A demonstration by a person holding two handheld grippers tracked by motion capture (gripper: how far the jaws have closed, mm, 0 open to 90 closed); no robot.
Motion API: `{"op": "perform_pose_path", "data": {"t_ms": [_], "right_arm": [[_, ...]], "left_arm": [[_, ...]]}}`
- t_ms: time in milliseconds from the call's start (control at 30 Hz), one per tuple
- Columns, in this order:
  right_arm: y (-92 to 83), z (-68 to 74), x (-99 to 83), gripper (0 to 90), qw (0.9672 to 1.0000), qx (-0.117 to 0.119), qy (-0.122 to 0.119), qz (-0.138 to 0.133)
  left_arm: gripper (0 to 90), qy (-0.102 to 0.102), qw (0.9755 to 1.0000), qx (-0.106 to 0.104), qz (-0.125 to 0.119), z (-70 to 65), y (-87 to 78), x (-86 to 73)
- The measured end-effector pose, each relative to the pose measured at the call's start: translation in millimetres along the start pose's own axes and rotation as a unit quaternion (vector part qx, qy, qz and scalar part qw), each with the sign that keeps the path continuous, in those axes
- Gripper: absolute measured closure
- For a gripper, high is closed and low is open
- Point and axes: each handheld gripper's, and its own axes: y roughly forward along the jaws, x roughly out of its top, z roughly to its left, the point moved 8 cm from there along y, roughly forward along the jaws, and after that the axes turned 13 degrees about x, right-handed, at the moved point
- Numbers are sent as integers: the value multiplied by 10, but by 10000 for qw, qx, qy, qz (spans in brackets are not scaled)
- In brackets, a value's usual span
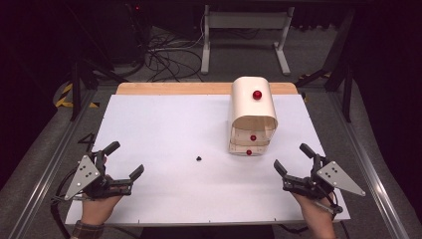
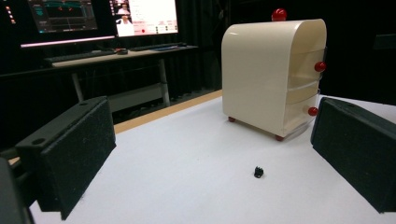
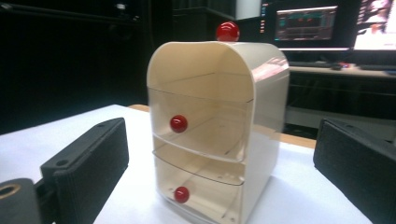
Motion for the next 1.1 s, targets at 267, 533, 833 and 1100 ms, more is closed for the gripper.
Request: {"op": "perform_pose_path", "data": {"t_ms": [267, 533, 833, 1100], "right_arm": [[23, -11, -1, 49, 9996, -259, -65, 53], [32, -36, -20, 56, 9982, -586, -43, 71], [141, 12, -59, 60, 9970, -729, -160, 206], [225, 59, -125, 69, 9954, -888, -178, 306]], "left_arm": [[9, -43, 10000, 31, -15, 24, -5, 7], [9, -33, 10000, 58, 18, 12, 9, -9], [9, -22, 10000, 87, 28, 11, 12, -16], [9, -21, 9999, 97, 29, 17, 3, -18]]}}
